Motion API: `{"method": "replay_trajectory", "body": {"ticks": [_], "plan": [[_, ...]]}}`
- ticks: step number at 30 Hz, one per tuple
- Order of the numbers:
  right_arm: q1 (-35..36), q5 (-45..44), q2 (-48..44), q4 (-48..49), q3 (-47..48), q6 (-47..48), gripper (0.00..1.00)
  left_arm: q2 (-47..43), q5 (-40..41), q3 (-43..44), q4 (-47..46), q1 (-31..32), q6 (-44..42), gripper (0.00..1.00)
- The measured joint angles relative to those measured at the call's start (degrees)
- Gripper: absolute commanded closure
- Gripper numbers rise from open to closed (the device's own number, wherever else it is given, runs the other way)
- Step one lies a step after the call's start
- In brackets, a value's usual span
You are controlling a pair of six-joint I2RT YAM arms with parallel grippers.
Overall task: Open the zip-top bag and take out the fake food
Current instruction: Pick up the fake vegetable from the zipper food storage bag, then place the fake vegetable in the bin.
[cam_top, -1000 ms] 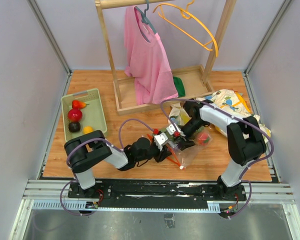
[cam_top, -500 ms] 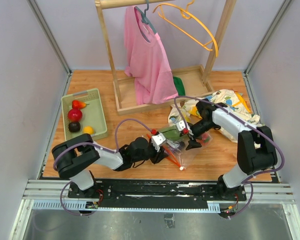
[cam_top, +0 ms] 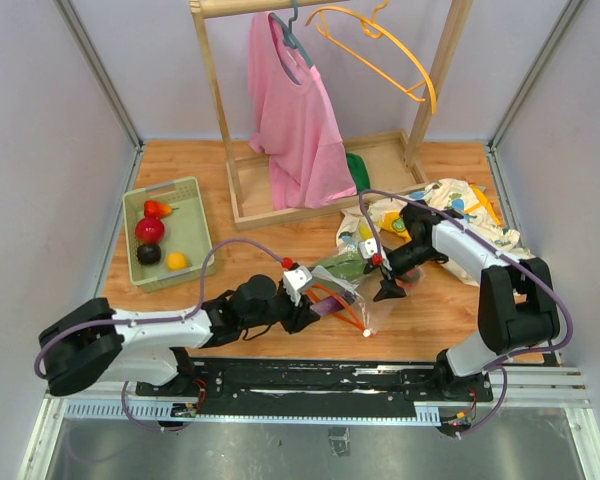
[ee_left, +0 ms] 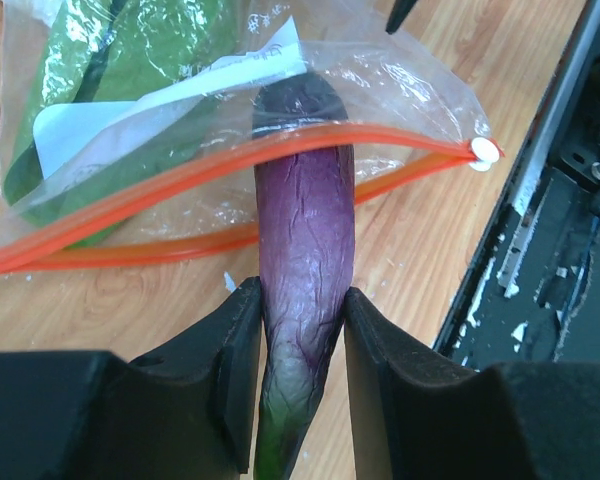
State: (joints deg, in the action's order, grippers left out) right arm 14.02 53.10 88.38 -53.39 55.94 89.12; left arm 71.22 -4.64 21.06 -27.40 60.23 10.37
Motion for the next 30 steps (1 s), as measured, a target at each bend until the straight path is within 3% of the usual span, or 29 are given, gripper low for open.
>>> {"method": "replay_trajectory", "body": {"ticks": [14, 30], "plan": [[-1.1, 1.2, 0.0, 2.1, 0.0, -3.0, 0.27, -21.2, -1.4, 0.5, 25.4, 0.0, 7.6, 1.0], [-1.2, 3.5, -0.3, 2.1, 0.0, -3.7, 0.27, -31.5, 2.8, 10.1, 44.9, 0.0, 24.1, 1.0]]}}
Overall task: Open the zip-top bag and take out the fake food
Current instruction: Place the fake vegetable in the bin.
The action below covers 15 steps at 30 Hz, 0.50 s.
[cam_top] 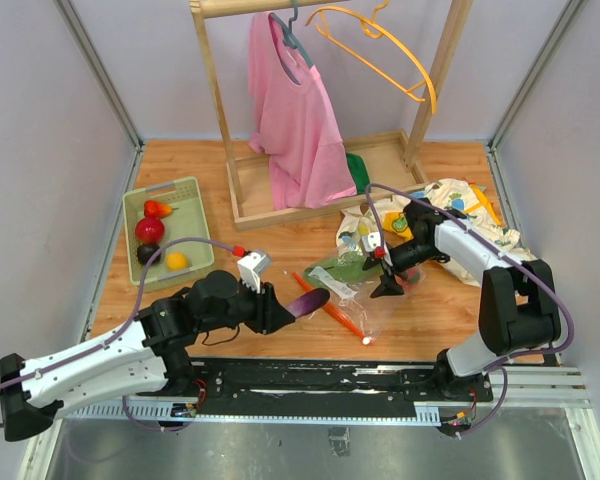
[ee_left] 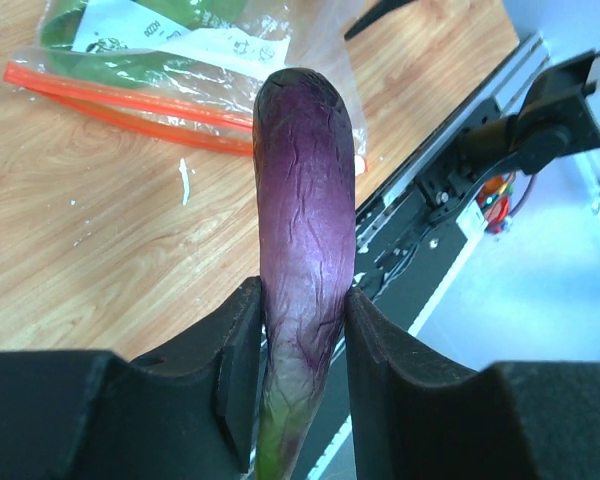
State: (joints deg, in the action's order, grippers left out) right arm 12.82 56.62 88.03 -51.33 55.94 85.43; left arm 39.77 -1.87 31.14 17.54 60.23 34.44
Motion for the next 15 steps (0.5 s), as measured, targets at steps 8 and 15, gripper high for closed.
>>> {"method": "replay_trajectory", "body": {"ticks": [8, 15], "plan": [[0.0, 1.2, -0.5, 0.0, 0.0, -0.6, 0.27, -5.0, 5.8, 4.1, 7.7, -1.7, 7.7, 1.0], [0.0, 2.3, -0.5, 0.0, 0.0, -2.4, 0.27, -6.4, 10.1, 11.2, 14.1, -8.5, 11.1, 1.0]]}}
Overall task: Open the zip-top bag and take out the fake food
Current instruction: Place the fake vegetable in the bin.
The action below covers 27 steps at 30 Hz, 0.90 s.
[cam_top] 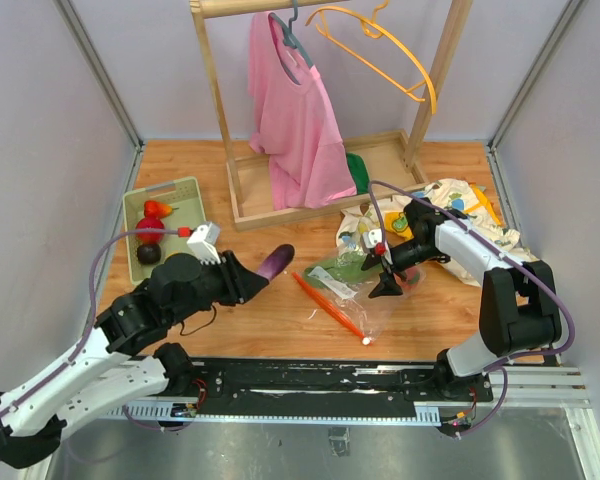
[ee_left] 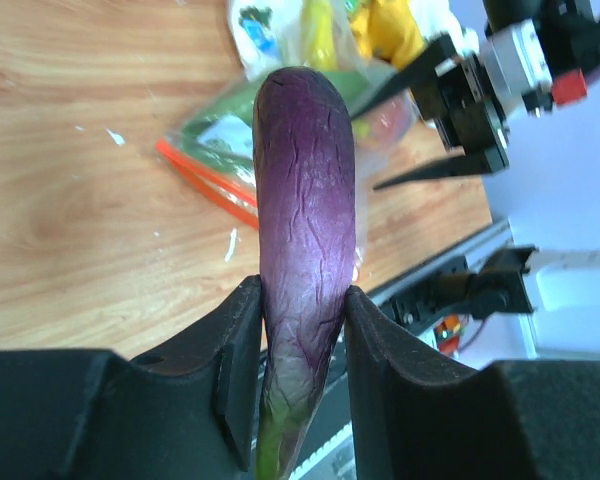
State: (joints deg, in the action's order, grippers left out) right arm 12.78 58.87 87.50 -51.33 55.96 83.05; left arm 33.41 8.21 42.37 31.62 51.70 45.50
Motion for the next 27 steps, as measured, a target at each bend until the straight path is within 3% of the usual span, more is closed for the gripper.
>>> {"method": "replay_trajectory", "body": {"ticks": [6, 14, 23, 27], "plan": [[0.0, 0.1, 0.0, 0.0, 0.0, -1.9, 0.28, 4.2, 1.6, 6.0, 6.9, -8.8, -1.1, 1.0], [0.0, 0.1, 0.0, 0.0, 0.8, -4.4, 0.29, 10.3, -0.3, 9.4, 11.6, -25.1, -7.0, 1.0], [0.0, -0.1, 0.0, 0.1, 1.4, -8.2, 0.28, 15.4, -11.1, 7.0, 2.4, -47.0, -10.6, 1.0], [0.0, -0.2, 0.0, 0.4, 2.0, -9.7, 0.28, 18.6, -14.3, 5.5, -2.3, -52.6, -10.1, 1.0]]}}
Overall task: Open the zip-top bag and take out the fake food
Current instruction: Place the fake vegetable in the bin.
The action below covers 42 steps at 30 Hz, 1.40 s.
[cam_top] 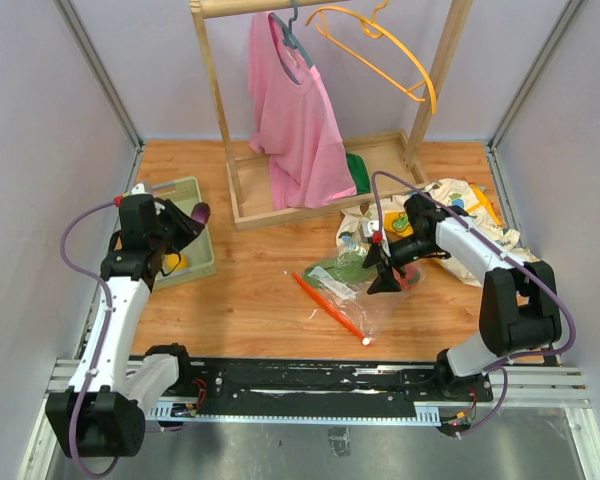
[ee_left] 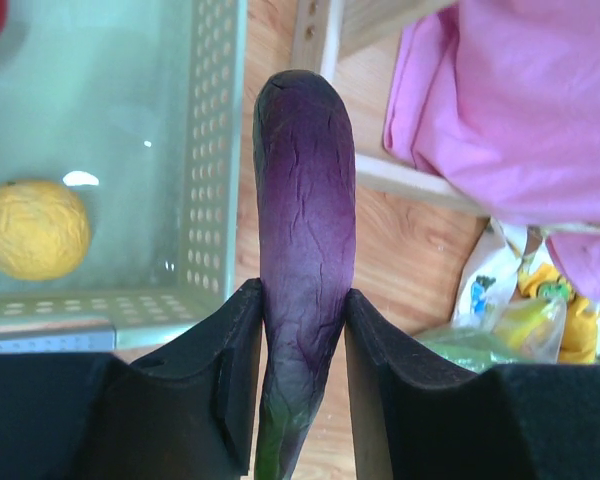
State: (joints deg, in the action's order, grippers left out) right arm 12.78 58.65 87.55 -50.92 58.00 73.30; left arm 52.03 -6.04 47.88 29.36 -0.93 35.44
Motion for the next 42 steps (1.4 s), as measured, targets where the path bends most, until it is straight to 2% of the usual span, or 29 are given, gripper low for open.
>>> {"method": "replay_trajectory", "body": {"ticks": [10, 19, 29, 42], "plan": [[-0.1, -0.2, 0.1, 0.1, 0.0, -1.2, 0.29, 10.5, 4.2, 3.4, -3.9, -5.0, 1.6, 1.0], [-0.1, -0.2, 0.7, 0.1, 0.5, -1.3, 0.29, 24.7, 11.6, 13.0, -3.3, -5.3, 5.4, 1.0], [-0.1, -0.2, 1.1, 0.1, 0.5, -1.3, 0.29, 35.8, 13.4, 20.5, -1.8, -5.3, 6.6, 1.0], [-0.2, -0.2, 1.4, 0.1, 0.5, -1.2, 0.29, 48.7, 17.4, 32.2, 6.0, -5.3, 18.5, 1.0]]}}
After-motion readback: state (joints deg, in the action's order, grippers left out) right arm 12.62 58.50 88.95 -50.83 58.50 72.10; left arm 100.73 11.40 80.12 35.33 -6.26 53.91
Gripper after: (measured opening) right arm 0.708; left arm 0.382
